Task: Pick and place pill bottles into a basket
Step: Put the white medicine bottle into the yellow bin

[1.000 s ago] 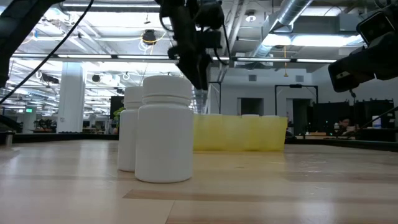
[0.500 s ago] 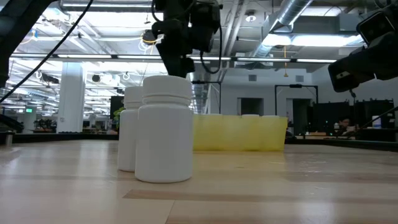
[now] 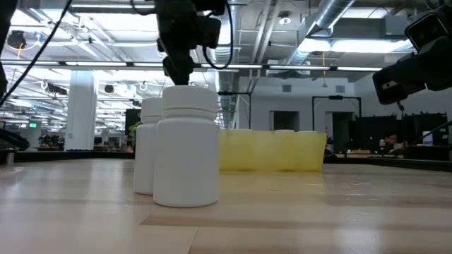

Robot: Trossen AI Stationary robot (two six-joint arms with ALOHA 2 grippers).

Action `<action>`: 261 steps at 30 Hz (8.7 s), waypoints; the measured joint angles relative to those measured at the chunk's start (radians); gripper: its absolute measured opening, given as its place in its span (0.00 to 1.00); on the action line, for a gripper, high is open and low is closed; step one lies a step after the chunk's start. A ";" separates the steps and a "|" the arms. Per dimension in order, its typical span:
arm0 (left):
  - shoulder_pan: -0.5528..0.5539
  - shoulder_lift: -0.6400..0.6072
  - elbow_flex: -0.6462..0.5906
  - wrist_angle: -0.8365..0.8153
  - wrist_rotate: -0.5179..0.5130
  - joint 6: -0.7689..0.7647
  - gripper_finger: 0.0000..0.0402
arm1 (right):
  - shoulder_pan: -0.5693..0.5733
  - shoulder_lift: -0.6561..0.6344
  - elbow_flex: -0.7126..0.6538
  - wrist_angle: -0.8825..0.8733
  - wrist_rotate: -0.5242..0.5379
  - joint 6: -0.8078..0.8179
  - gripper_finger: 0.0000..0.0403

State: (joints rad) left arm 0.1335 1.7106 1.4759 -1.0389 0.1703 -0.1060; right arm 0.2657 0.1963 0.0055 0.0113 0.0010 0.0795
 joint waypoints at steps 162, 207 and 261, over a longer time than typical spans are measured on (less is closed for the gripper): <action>-0.239 0.189 -0.049 0.212 -0.078 0.087 0.39 | 0.000 0.000 0.000 -0.001 0.000 0.000 0.00; -0.113 0.183 0.363 -0.013 -0.178 0.235 0.41 | 0.000 0.000 0.000 -0.001 0.000 0.000 0.00; 0.180 0.190 0.122 0.256 -0.079 0.359 0.41 | 0.000 0.000 0.000 -0.001 0.000 0.000 0.00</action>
State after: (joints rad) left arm 0.3138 1.9007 1.5982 -0.7826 0.0909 0.2531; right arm 0.2661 0.1959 0.0055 0.0103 0.0008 0.0795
